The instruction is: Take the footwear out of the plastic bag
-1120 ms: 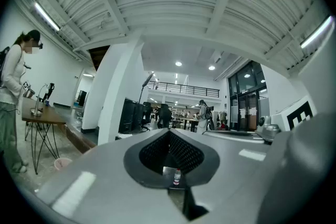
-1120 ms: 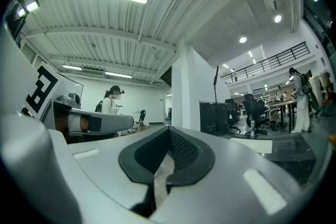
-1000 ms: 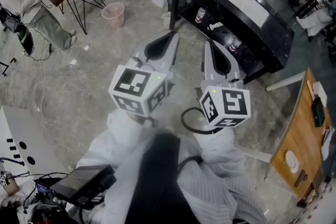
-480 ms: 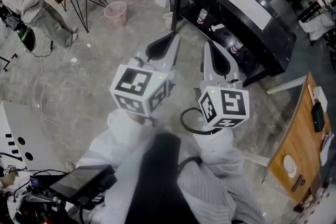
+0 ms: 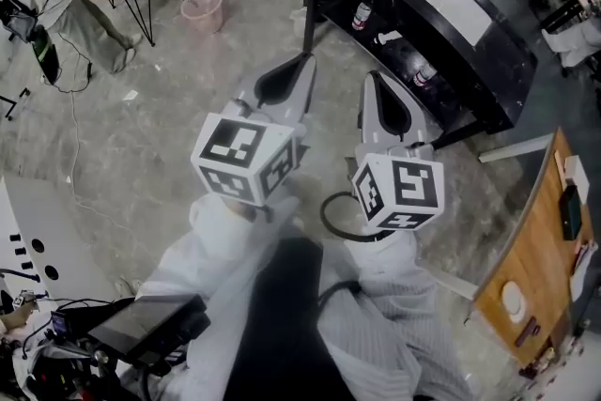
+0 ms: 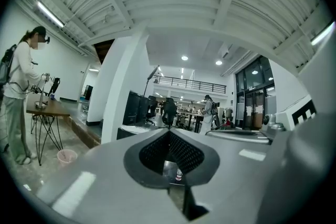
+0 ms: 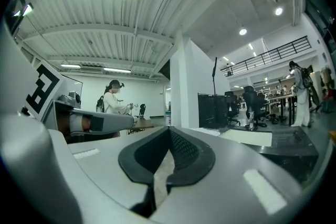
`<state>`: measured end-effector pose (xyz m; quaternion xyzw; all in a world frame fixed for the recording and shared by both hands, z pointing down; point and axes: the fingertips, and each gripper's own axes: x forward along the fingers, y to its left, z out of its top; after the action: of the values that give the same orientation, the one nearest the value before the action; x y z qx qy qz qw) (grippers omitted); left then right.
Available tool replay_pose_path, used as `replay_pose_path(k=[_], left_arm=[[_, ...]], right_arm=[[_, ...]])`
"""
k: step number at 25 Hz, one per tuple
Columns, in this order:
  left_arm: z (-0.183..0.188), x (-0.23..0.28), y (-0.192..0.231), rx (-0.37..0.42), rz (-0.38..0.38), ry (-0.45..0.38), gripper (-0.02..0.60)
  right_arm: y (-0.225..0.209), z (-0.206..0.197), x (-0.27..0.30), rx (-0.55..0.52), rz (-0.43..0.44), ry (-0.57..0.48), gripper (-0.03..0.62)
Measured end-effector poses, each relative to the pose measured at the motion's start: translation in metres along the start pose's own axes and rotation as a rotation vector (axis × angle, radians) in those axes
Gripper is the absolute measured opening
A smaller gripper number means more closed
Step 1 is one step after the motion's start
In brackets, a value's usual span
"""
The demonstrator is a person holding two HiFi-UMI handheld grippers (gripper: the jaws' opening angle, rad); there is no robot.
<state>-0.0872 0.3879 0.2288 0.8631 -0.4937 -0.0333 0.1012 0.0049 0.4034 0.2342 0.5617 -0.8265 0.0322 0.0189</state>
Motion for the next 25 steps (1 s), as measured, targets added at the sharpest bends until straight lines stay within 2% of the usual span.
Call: replay_pose_path(k=[5,9,16,25], left_arm=[[-0.002,0.058,0.027,0.000,-0.007,0.004,0.002],[0.009,0.128,0.060,0.002,-0.025,-0.002,0.002],[0.026,0.255,0.135,0.006,-0.060,0.040,0.002],[-0.007,0.396,0.201,-0.026,-0.073,0.149,0.002]], right_arm=[[-0.031,-0.007,0.055,0.010,-0.011,0.010,0.014],[-0.061,-0.004,0.128,0.006,-0.016,0.016,0.014],[-0.116,0.007,0.264,0.018,-0.070,0.011,0.014],[-0.200,-0.032,0.393,0.093,-0.113,0.102,0.014]])
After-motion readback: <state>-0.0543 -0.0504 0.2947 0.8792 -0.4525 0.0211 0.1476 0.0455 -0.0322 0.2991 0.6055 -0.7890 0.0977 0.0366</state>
